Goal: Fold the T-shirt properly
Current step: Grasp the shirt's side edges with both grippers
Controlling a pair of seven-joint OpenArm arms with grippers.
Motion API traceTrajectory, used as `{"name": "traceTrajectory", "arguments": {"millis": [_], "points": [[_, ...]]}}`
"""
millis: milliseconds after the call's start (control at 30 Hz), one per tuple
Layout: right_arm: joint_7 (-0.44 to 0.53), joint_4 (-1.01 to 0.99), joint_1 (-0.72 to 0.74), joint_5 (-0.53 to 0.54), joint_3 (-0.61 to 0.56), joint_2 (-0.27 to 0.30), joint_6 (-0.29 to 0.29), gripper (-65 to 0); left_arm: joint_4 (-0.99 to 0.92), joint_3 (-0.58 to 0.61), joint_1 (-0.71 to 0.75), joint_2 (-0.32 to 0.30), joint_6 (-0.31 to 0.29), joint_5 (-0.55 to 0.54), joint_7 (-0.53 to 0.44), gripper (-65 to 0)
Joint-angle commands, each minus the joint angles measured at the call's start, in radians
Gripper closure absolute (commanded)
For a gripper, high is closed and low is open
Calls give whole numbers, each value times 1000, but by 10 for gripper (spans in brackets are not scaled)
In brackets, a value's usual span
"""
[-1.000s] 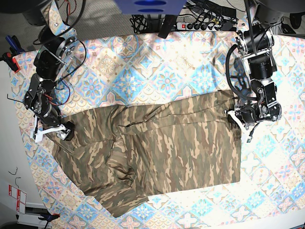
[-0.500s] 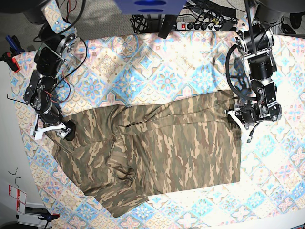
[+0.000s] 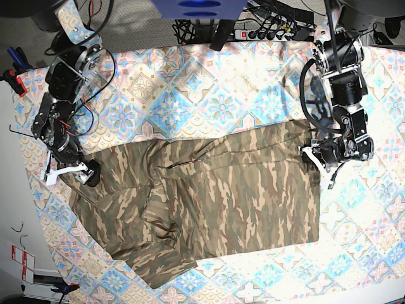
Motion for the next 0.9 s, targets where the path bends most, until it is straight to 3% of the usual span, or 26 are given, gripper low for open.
{"name": "traceTrajectory", "arguments": {"millis": [0, 300, 433, 567, 767, 867], "points": [[9, 17, 19, 11, -2, 16, 7, -650, -36, 23, 51, 62, -46, 37, 159, -74], [9, 17, 21, 11, -5, 16, 9, -650, -36, 23, 45, 62, -46, 37, 164, -74], [9, 17, 22, 11, -3, 16, 9, -461, -36, 23, 45, 62, -46, 37, 164, -74], [9, 17, 24, 11, 3, 16, 9, -340, -36, 23, 45, 62, -46, 37, 164, -74], [9, 16, 24, 11, -3, 16, 9, -336, -36, 23, 44, 62, -46, 37, 164, -74], [9, 16, 24, 11, -3, 16, 9, -373, -36, 23, 44, 62, -46, 37, 164, -74]]}}
